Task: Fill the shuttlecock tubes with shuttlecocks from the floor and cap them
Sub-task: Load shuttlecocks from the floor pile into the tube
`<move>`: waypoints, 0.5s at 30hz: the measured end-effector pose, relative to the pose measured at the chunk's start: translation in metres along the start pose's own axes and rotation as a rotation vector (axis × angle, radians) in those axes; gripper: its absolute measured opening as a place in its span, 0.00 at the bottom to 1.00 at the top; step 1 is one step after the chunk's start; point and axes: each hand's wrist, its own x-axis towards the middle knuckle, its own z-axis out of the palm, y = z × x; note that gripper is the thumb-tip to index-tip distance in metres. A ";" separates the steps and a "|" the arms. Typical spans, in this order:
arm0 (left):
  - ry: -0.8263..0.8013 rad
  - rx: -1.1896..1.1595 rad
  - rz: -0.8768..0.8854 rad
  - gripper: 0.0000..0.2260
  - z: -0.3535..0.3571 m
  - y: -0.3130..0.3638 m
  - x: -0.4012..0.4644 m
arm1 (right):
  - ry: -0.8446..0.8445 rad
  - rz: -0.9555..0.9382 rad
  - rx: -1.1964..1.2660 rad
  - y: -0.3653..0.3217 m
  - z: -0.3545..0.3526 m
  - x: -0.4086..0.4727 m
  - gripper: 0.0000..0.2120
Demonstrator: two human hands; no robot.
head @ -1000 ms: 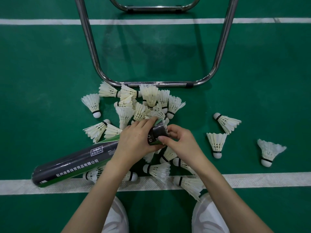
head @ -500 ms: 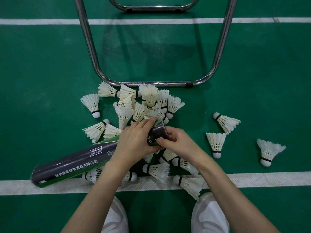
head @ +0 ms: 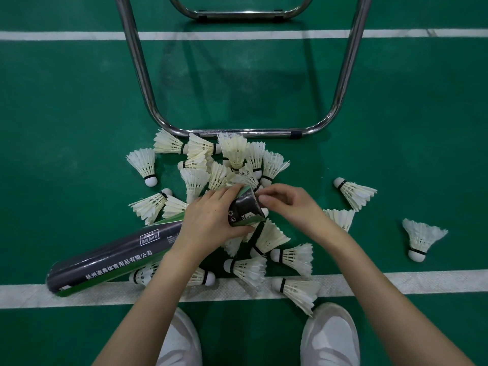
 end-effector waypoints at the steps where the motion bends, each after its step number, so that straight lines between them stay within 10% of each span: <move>1: 0.004 0.002 -0.006 0.40 -0.001 -0.001 0.000 | 0.009 -0.004 -0.025 0.001 -0.006 0.001 0.06; 15: -0.004 0.008 -0.014 0.39 -0.001 -0.001 -0.002 | 0.162 0.022 -0.511 0.017 -0.038 0.068 0.27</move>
